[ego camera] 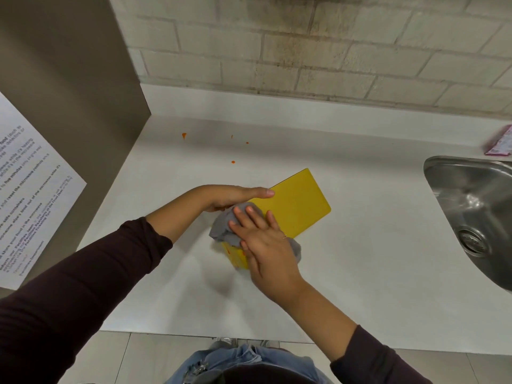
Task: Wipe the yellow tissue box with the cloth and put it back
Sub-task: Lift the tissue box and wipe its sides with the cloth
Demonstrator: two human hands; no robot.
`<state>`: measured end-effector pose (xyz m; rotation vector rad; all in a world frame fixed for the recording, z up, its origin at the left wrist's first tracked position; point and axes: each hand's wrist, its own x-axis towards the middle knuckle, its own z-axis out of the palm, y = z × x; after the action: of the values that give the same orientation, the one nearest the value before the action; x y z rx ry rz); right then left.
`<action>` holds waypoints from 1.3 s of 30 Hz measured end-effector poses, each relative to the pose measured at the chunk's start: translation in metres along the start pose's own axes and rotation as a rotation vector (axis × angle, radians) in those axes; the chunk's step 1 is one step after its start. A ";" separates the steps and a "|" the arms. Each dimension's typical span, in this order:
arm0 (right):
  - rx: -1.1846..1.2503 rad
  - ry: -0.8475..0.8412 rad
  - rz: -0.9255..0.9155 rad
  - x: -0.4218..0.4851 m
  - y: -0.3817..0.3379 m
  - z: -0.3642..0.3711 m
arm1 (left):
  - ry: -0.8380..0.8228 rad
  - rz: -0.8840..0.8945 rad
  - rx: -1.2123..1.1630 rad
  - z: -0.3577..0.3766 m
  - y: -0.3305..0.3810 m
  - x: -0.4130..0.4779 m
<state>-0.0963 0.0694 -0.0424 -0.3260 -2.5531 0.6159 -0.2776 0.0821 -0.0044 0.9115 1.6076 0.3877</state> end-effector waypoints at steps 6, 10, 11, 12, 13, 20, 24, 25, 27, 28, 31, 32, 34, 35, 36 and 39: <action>-0.007 -0.176 -0.192 -0.007 0.010 -0.011 | -0.026 0.020 0.020 -0.002 -0.001 0.003; -0.020 -0.283 -0.301 -0.017 0.014 -0.022 | -0.045 0.030 0.022 -0.004 -0.003 0.003; -0.027 -0.301 -0.330 -0.021 0.016 -0.025 | -0.044 0.029 0.023 -0.004 -0.003 0.004; -0.029 -0.318 -0.353 -0.025 0.017 -0.027 | -0.045 0.028 0.023 -0.004 -0.003 0.003; -0.026 -0.335 -0.370 -0.029 0.019 -0.030 | -0.048 0.026 0.026 -0.004 -0.002 0.003; -0.135 -0.324 -0.455 -0.058 0.039 -0.036 | -0.064 0.025 0.024 -0.004 0.000 0.001; 0.290 -0.018 0.162 -0.064 0.044 -0.057 | -0.072 0.053 0.038 -0.002 0.003 -0.002; 0.376 0.179 0.358 -0.062 0.045 -0.060 | -0.084 0.056 0.051 -0.001 0.005 -0.002; 0.588 0.483 0.686 -0.057 0.052 -0.062 | -0.090 0.049 0.076 0.000 0.007 -0.003; 0.754 0.577 0.813 -0.055 0.058 -0.062 | -0.083 0.047 0.092 0.000 0.009 -0.003; 1.338 0.699 1.055 -0.050 0.066 -0.065 | -0.086 0.070 0.115 0.001 0.010 -0.004; 1.456 0.727 1.111 -0.049 0.067 -0.067 | -0.100 0.088 0.115 0.002 0.012 -0.003; 1.617 0.742 1.168 -0.048 0.068 -0.066 | -0.108 0.116 0.108 0.003 0.012 -0.002; 1.690 0.745 1.174 -0.047 0.067 -0.066 | -0.100 0.122 0.105 0.004 0.012 -0.001; 1.742 0.756 1.175 -0.046 0.066 -0.066 | -0.087 0.125 0.100 0.005 0.012 0.000; 1.840 0.779 1.133 -0.041 0.061 -0.072 | -0.066 0.164 0.085 0.003 0.013 -0.001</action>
<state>-0.0176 0.1349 -0.0320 -0.9225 -0.2280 2.1729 -0.2705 0.0889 0.0042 1.1142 1.5028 0.4011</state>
